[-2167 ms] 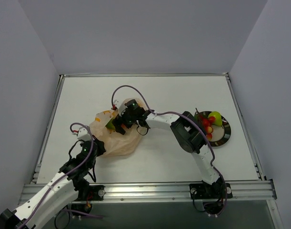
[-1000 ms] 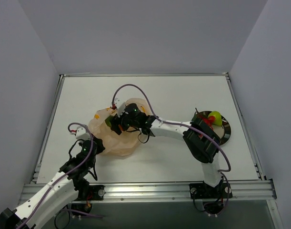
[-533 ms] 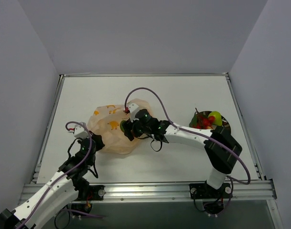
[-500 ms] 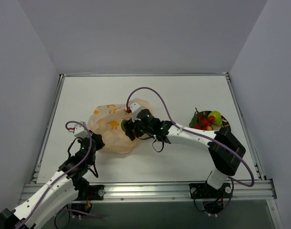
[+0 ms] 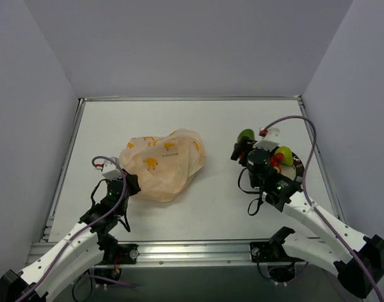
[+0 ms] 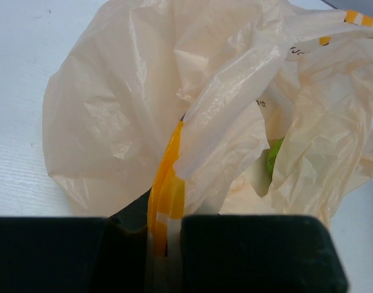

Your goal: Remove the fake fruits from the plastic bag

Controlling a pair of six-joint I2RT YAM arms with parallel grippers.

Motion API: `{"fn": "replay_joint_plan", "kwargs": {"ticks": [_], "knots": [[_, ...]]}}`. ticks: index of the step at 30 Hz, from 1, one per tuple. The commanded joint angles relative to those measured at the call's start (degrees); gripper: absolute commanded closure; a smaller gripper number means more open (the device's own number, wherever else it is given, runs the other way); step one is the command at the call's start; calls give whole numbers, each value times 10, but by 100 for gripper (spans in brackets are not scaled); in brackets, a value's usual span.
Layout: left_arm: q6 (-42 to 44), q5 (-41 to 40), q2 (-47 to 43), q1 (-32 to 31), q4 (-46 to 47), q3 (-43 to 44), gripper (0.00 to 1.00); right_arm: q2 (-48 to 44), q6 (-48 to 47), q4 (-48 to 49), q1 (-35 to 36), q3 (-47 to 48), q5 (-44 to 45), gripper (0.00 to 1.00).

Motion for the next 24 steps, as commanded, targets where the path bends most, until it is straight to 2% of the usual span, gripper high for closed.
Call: {"fn": "replay_joint_plan", "kwargs": {"ticks": [1,2,3,6,12,13,16,24], "knots": [[19,28,12,-4,41,28,98,-66,114,-66,-92,-52,156,77],[19,30,12,-4,41,28,98,-75,123,-67,-125,-64,120,77],[17,32,12,-3,39,29,98,-85,139,-70,-194,-85,102,78],[15,41,-1,-4,34,28,98,-92,157,-71,-310,-107,25,75],[13,46,-15,-4,31,24,98,-84,155,-62,-403,-139,-10,73],[13,47,-15,-4,34,24,98,-75,146,-55,-446,-142,-53,73],[12,47,-14,-4,35,22,98,-36,148,-23,-488,-159,-135,73],[12,45,4,-5,42,21,98,3,142,20,-519,-187,-179,68]]}}
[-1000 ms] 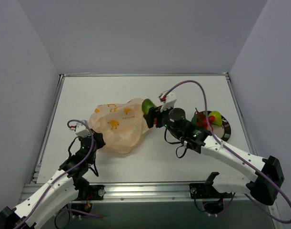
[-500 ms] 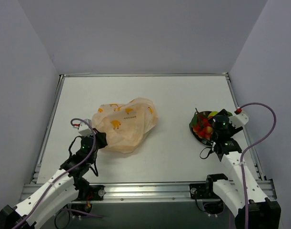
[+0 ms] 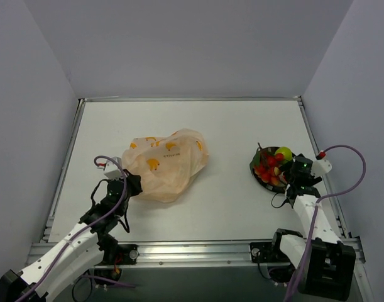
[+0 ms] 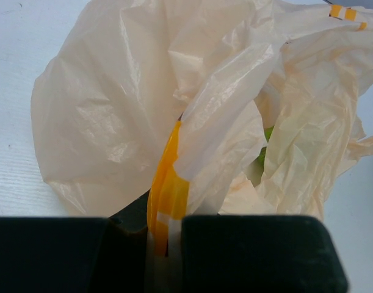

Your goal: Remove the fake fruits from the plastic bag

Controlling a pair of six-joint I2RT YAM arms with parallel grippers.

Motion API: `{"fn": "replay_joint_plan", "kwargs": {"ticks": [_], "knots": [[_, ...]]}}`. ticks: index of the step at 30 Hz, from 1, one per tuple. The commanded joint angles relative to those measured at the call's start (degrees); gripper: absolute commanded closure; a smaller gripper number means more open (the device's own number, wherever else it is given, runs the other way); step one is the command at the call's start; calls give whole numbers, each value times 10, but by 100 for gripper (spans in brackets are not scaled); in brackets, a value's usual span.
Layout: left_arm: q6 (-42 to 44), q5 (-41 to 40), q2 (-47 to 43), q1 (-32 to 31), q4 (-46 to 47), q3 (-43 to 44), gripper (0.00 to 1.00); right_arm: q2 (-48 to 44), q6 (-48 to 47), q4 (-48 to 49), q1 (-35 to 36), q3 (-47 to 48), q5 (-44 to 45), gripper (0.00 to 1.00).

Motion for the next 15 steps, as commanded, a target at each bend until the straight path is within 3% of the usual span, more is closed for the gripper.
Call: {"fn": "replay_joint_plan", "kwargs": {"ticks": [1,6,7,12,15], "knots": [[4,3,10,-5,31,22,98,22,-1,49,-12,-3,-42,67],[3,3,21,-4,38,21,98,47,8,62,-14,-14,-42,57],[4,4,22,-4,40,21,98,45,10,62,-14,-14,-39,48],[4,8,32,-4,47,20,98,32,14,54,-16,-12,-35,26],[4,7,31,-4,46,21,98,19,6,31,-16,-1,-32,24]]}}
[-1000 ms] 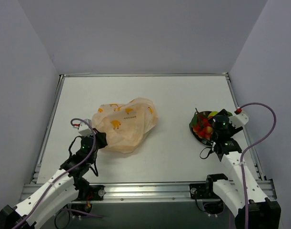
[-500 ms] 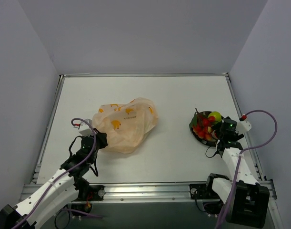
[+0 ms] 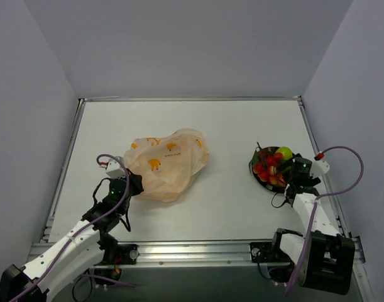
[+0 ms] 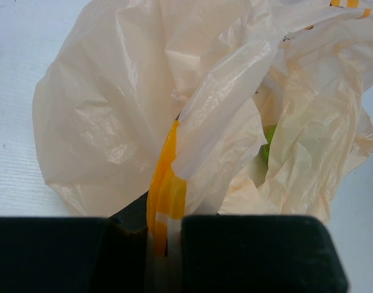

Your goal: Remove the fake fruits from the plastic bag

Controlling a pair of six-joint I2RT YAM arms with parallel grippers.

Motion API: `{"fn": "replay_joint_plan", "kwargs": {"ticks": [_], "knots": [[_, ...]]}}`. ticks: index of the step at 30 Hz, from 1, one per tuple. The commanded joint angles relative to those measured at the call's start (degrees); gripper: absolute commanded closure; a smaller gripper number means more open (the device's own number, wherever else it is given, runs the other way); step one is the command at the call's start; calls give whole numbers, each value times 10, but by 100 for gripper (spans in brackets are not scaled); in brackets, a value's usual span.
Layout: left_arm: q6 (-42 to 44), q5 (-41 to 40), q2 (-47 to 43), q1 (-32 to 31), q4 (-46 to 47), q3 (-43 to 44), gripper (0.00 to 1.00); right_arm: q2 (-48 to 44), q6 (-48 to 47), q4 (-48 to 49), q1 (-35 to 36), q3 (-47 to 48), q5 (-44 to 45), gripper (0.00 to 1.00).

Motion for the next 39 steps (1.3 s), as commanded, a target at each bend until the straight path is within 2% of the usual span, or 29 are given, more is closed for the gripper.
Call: {"fn": "replay_joint_plan", "kwargs": {"ticks": [1,5,7,8,9,11,12,14,15,18,19,21,22,25,29,35,38,39], "knots": [[4,3,-1,-4,27,21,98,-28,-5,-15,-5,15,8,23],[3,4,-1,-4,27,21,98,-75,-16,-53,-5,33,12,17],[3,4,-1,-4,27,21,98,-94,-18,-67,-4,40,12,24],[3,4,-2,-5,27,21,97,-117,-21,-79,-3,47,12,29],[3,4,-2,-4,26,21,98,-132,-21,-83,-2,50,11,40],[3,5,-1,-4,26,21,98,-181,-21,-83,1,53,-5,54],[3,5,-1,-5,26,21,98,-197,-24,-81,3,59,-16,70],[2,7,2,-4,28,21,98,-219,-36,-54,7,67,-58,79],[2,9,5,-3,28,21,98,-218,-48,-37,21,78,-121,82],[-2,18,13,-4,36,22,98,-157,-55,25,82,101,-219,83],[-3,21,15,-4,38,21,98,-112,-68,35,172,124,-212,83],[-3,24,21,-4,41,21,98,-63,-94,49,288,156,-157,83],[-3,23,22,-4,41,21,98,-35,-126,49,398,200,-90,83],[-4,28,25,-4,43,21,98,137,-171,38,536,279,-55,80],[-5,32,24,-4,42,21,98,283,-221,23,609,414,-35,76],[-6,31,6,-4,33,20,98,452,-229,-32,638,532,1,73],[-6,28,-3,-4,28,20,98,501,-236,-95,653,584,92,70],[-7,30,-5,-4,26,20,98,508,-236,-110,660,592,147,68]]}}
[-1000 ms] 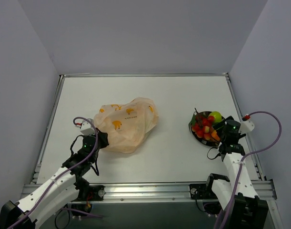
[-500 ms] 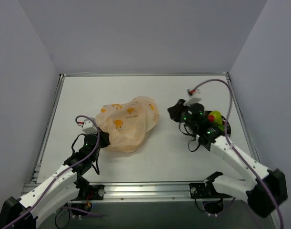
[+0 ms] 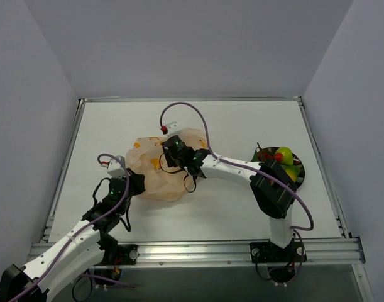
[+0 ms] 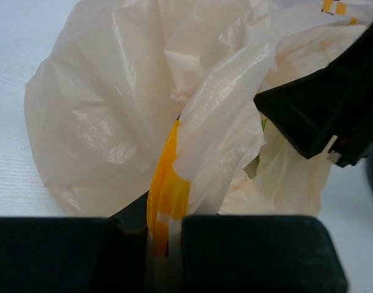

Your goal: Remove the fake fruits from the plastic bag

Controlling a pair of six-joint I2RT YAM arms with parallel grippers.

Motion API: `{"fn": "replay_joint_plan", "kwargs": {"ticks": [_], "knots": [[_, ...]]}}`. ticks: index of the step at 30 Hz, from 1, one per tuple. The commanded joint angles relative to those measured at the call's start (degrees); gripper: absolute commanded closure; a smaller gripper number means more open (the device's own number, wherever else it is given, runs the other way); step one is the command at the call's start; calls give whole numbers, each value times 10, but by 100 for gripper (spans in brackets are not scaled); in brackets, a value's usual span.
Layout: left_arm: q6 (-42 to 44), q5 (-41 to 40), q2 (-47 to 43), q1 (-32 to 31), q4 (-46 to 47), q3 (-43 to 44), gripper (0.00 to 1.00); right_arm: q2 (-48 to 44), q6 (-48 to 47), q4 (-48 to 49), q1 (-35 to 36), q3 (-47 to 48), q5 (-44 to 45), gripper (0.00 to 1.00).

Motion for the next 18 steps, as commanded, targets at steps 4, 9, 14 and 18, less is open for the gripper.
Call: {"fn": "replay_joint_plan", "kwargs": {"ticks": [4,9,14,18], "knots": [[-7,6,-7,-4,12,19,98,25,-5,-108,17,42,189,56],[-6,4,-6,-5,11,20,98,36,8,-148,36,45,262,37],[-5,1,-4,-4,12,20,98,50,11,-162,52,46,297,32],[-5,0,0,-5,13,21,98,63,13,-162,49,46,302,34]]}}
